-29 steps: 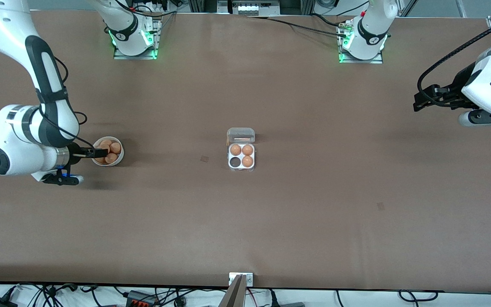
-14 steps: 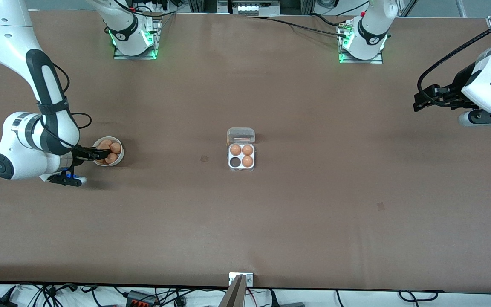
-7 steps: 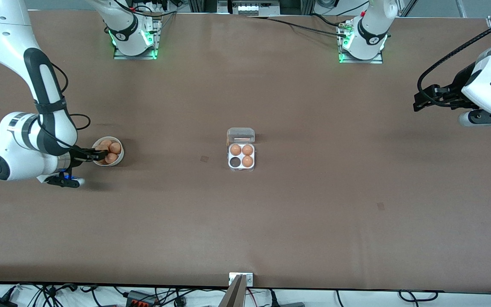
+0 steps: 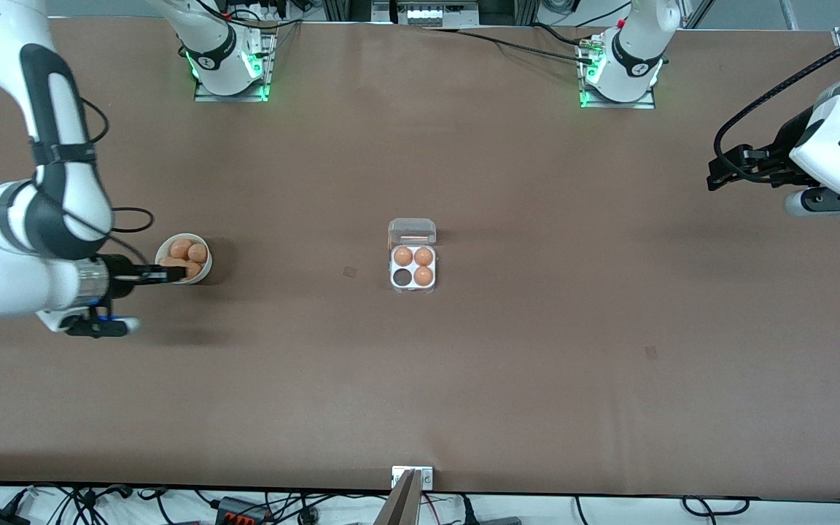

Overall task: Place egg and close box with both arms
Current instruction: 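Carry the egg with the right gripper over the clear egg box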

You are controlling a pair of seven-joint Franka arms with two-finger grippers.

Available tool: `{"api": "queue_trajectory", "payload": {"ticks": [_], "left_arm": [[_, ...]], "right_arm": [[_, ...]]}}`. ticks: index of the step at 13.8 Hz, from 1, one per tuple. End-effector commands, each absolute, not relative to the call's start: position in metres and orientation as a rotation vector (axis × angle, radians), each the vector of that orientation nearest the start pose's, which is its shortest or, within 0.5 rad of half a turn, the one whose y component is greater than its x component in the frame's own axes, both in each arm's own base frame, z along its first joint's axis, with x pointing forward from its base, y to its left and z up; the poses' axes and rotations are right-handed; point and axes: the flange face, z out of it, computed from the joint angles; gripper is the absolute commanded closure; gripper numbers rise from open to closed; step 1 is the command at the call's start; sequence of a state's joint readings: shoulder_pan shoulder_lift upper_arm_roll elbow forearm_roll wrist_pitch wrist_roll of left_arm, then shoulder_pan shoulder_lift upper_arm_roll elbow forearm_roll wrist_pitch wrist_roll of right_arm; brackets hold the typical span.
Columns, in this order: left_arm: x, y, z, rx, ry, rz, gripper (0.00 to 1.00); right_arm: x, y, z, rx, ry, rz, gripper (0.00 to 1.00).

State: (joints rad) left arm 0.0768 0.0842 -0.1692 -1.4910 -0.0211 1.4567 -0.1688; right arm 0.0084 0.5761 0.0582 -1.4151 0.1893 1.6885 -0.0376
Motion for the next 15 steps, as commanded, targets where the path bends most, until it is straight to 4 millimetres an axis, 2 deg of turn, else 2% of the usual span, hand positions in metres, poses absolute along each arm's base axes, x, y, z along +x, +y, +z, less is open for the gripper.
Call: {"api": "queue_trajectory", "payload": {"ticks": [1,3,5,7,12,15], "left_arm": [[0.561,-0.05,0.61,-3.13,-0.11,0.179,0.0],[0.561,-0.05,0.611,-3.13,-0.11,0.177,0.0],[0.561,-0.05,0.61,-3.13,-0.11,0.179,0.0],[0.561,-0.05,0.61,-3.13,-0.108,0.179,0.0],[0.561,-0.05,0.611,-3.13,-0.108,0.177,0.0],[0.561,-0.05,0.61,-3.13,-0.11,0.179,0.0]], "right_arm": [[0.679,0.124,0.35,-2.886,-0.196,0.345,0.89],[0.674,0.185,0.351,-2.904,-0.255,0.278,0.89],[0.665,0.238,0.351,-2.926,-0.144,0.229,0.89],[0.654,0.288,0.347,-2.931,-0.115,0.159,0.89],[0.631,0.383,0.309,-2.899,-0.008,0.0,0.89],[0.614,0.419,0.288,-2.904,0.014,-0.029,0.89]]}}
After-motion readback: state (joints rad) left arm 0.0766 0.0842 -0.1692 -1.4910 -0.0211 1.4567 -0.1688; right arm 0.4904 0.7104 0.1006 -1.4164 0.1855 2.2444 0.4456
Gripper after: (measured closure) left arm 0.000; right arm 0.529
